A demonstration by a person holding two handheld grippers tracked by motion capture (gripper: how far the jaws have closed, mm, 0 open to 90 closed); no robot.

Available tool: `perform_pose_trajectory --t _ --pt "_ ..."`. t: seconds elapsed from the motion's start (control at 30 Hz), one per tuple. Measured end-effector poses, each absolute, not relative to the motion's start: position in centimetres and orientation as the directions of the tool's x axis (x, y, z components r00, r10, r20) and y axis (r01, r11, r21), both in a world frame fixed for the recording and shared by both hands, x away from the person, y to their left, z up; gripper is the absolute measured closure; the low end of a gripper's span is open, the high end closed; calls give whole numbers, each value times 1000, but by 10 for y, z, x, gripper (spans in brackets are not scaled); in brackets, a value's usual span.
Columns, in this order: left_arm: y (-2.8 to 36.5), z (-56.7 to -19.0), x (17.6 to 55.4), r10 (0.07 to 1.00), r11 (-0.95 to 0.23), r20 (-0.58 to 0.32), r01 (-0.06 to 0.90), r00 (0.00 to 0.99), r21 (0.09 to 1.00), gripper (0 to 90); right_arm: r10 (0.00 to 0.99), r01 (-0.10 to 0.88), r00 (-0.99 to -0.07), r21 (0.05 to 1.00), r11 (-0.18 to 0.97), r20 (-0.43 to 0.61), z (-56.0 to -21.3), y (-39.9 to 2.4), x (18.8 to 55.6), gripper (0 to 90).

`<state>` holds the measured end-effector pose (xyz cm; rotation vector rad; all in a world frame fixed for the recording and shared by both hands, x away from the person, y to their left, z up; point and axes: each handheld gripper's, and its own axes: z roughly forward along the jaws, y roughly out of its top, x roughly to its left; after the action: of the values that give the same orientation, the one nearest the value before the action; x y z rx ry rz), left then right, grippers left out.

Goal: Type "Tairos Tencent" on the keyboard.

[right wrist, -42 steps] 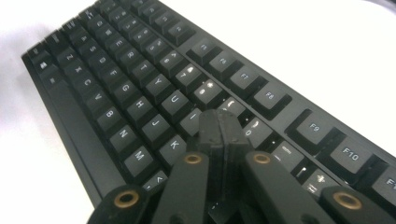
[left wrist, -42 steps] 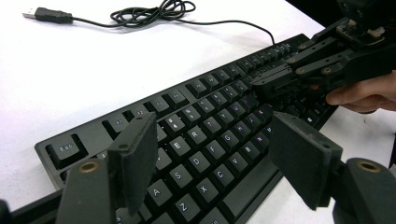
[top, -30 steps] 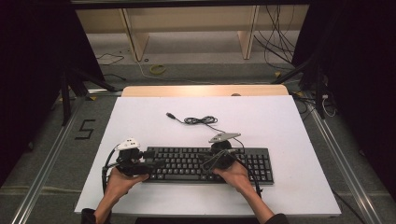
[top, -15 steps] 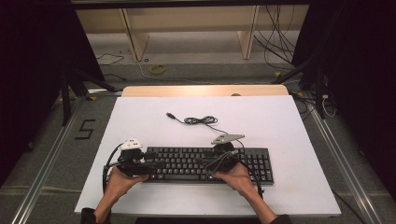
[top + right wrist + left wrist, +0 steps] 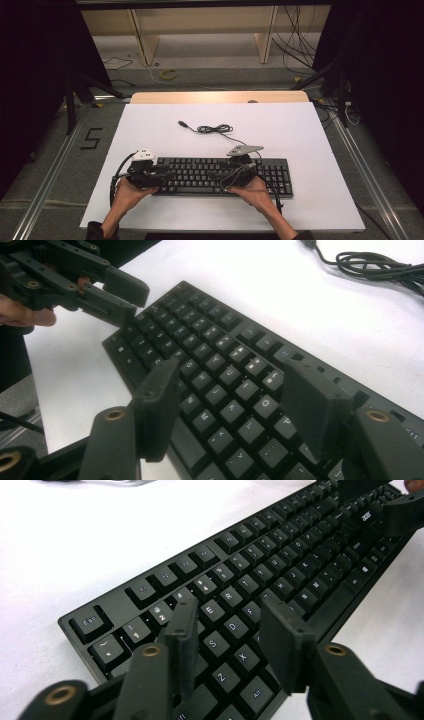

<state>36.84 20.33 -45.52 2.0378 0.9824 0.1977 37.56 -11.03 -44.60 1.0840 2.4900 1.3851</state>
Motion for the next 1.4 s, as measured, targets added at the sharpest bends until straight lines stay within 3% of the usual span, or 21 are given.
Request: perform_pose_trajectory --t 0.23,0.57,1.4 --pt "201 -454 370 697 -370 -198 582 689 724 740 614 531 -749 779 333 248 -445 -111 372 362" --pt "193 -456 375 699 -425 -166 591 695 685 887 617 537 -745 777 329 254 -446 -117 368 359" --pt "184 -466 386 698 -476 -147 607 701 637 891 604 509 -761 795 330 237 -447 -121 358 313"
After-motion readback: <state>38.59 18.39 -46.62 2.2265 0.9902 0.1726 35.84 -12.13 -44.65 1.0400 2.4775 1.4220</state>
